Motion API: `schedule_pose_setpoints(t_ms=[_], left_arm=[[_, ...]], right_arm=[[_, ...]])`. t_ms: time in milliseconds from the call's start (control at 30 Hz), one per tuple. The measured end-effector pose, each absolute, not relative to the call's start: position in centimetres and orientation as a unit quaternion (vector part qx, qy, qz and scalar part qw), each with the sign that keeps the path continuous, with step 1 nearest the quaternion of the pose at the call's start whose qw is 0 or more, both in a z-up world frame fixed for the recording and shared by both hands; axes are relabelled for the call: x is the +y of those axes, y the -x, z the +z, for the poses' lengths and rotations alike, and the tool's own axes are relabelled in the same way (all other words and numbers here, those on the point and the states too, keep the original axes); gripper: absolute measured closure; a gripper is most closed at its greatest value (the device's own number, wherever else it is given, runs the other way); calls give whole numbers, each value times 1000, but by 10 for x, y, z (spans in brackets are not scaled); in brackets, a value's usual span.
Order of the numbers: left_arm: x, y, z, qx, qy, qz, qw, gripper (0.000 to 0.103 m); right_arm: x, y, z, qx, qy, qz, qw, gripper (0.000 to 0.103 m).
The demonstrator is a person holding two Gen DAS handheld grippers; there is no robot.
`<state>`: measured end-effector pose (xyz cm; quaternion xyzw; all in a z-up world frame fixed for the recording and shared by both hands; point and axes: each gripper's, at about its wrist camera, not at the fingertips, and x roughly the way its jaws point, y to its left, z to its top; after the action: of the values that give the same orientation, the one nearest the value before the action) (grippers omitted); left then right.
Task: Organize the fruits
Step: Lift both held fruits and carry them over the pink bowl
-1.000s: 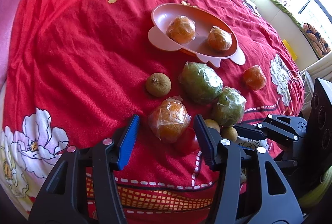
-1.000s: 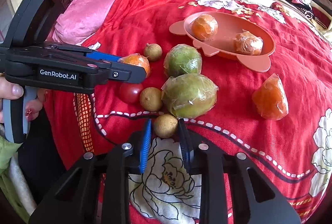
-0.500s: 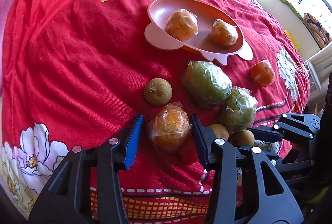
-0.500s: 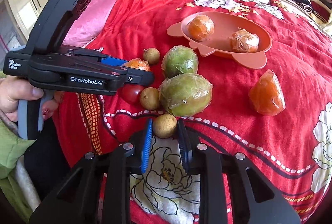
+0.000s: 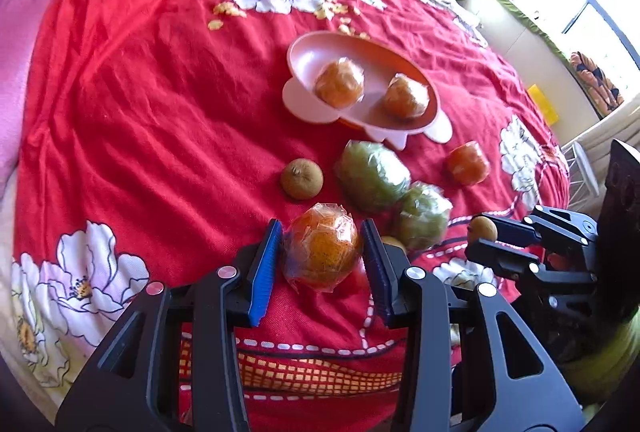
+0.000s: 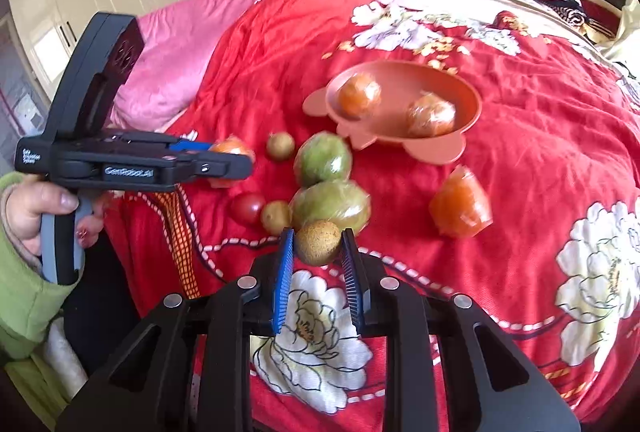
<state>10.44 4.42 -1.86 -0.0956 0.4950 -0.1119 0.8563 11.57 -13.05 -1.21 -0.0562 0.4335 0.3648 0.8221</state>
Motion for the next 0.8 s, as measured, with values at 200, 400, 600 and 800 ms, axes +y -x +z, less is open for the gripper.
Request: schedule_pose_setpoints(t_ms=[200, 400, 600, 800], left_arm=[[38, -114, -2, 482, 95, -119, 863, 71], [26, -130, 12, 471, 88, -130, 868, 71], [18, -146, 14, 470, 84, -135, 868, 71], [10, -161, 11, 474, 83, -136, 866, 71]], right_arm=[[-140, -126, -3, 424, 45, 356, 832, 80], [-147, -138, 9, 410, 39, 350, 841, 80], [-156, -149, 18, 396, 36, 341, 852, 80], [-158, -163, 23, 387, 37, 334, 859, 80]])
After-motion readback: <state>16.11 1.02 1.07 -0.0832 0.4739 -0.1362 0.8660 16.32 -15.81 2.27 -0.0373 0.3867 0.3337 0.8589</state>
